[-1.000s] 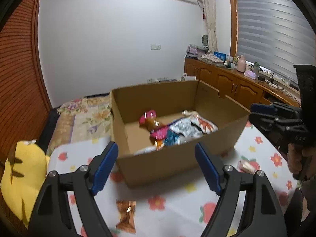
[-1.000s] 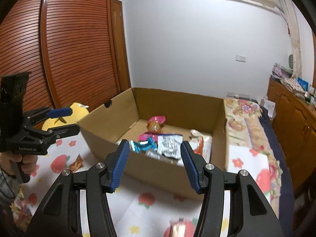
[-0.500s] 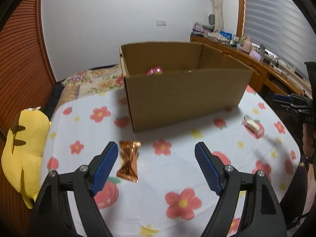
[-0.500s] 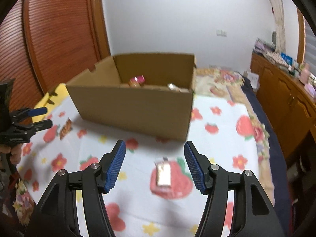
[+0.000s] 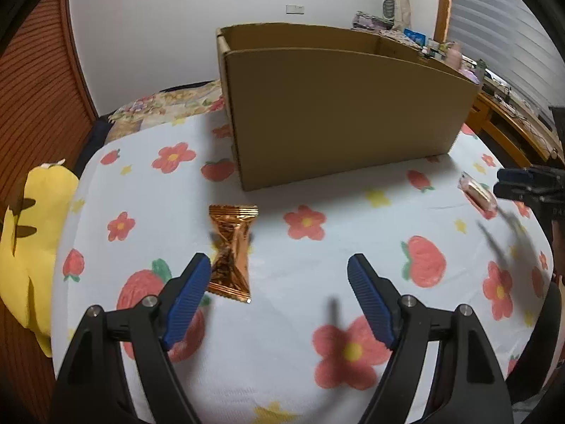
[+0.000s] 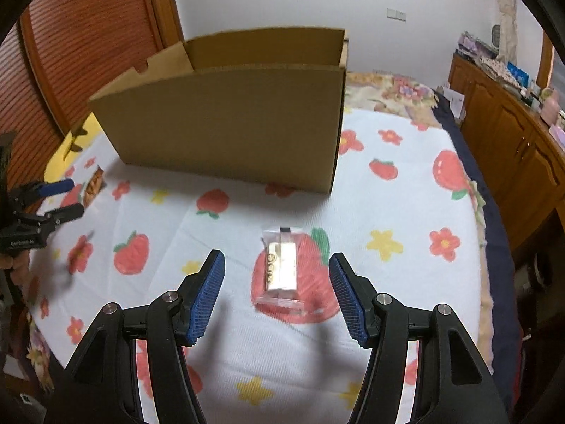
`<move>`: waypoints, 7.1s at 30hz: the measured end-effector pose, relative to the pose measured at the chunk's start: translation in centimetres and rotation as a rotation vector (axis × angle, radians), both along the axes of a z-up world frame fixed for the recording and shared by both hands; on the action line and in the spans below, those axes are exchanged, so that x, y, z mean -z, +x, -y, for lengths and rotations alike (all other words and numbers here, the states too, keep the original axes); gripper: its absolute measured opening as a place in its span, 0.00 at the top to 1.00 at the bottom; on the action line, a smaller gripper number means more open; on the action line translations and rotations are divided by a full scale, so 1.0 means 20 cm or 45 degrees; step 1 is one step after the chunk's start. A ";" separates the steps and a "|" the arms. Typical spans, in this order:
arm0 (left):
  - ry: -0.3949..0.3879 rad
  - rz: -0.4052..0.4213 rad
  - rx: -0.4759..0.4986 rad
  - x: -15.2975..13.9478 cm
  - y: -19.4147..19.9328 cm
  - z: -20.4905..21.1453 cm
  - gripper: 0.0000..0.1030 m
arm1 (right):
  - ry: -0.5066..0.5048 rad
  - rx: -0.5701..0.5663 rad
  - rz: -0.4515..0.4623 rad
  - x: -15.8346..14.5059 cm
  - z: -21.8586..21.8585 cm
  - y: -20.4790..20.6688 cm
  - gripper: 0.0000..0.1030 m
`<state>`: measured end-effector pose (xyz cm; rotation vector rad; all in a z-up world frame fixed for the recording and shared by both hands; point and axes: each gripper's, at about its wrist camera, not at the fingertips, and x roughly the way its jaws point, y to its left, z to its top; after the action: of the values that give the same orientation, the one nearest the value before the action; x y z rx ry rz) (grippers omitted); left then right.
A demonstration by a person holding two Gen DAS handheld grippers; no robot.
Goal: Organize snacks
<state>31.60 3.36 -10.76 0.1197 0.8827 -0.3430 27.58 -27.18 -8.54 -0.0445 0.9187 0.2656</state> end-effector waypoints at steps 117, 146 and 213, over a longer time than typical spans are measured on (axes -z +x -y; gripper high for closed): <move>-0.183 0.176 0.126 -0.46 0.69 0.36 0.84 | 0.012 -0.092 0.231 -0.39 -0.27 0.65 0.81; -0.127 0.175 0.087 -0.57 0.33 0.28 0.48 | 0.105 -0.047 0.256 -0.48 -0.24 0.34 0.67; -0.045 0.567 -0.253 -0.75 -1.23 0.19 0.00 | 0.081 0.227 0.635 -0.72 -0.15 -1.03 0.00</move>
<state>7.10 -0.41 4.31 0.0708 0.4421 -0.1363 7.06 -24.17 5.93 0.0298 0.4144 0.1080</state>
